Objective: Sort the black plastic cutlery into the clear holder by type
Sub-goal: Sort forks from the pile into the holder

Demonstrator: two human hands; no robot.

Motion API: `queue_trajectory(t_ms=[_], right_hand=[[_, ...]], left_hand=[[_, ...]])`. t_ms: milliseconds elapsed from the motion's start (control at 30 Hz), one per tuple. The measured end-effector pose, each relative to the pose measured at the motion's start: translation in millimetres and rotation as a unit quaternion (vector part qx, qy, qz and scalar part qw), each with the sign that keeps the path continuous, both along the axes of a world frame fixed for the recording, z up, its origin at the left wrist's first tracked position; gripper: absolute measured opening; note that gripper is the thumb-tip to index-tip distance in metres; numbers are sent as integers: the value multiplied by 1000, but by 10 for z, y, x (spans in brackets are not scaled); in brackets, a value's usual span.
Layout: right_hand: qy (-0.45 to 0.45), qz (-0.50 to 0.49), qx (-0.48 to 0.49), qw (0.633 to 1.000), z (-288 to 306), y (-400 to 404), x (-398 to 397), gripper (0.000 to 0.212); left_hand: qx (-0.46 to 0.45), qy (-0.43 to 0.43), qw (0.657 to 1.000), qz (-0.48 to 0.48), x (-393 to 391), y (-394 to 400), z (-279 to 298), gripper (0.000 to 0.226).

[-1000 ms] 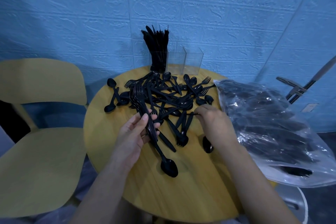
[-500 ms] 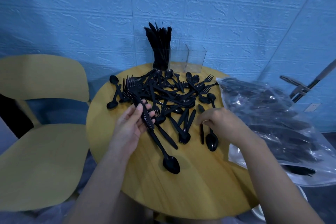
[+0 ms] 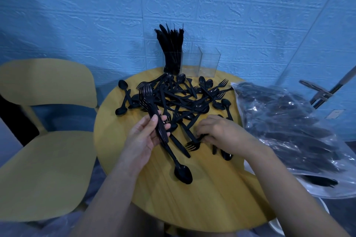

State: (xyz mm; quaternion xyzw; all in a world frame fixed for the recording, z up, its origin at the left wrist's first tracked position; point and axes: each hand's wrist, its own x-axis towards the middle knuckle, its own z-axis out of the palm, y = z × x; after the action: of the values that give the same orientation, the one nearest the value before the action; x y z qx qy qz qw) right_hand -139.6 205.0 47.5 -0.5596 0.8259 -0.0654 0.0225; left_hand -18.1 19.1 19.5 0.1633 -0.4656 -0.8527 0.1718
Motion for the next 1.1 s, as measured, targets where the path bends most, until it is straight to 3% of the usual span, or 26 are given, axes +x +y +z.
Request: queue_trajectory(t_ms=[267,400,467,600,700,800,933,1100], right_hand=[[-10,-7,-175,985,16,165,-81,14],[-93,-85,-250,960,56,139,-74,14],[-75,-114,-260,956,64,122,-117,14],[58,-107,-197,973,13,78,-230,10],[115,-106,-102,982,-64,10,-244,19],[68,-120,-41,990,-76,13,-195,33],[-22,-78,-62,995,33,54,-122,24],[-114,-60,63,990,38,-55,-91,29]], left_hand=[[-7,-5,1000,-14,9,9,-4,21],[-7,-4,1000,-15,12,13,2,23],[-6,-4,1000,-16,14,19,7,26],[-5,-2,1000,-22,12,25,6,32],[-2,-3,1000,-21,11,22,3,28],[-1,-1,1000,-21,18,14,-2,25],[1,-4,1000,-18,17,9,-6,24],[-1,-7,1000,-18,12,16,-4,23]])
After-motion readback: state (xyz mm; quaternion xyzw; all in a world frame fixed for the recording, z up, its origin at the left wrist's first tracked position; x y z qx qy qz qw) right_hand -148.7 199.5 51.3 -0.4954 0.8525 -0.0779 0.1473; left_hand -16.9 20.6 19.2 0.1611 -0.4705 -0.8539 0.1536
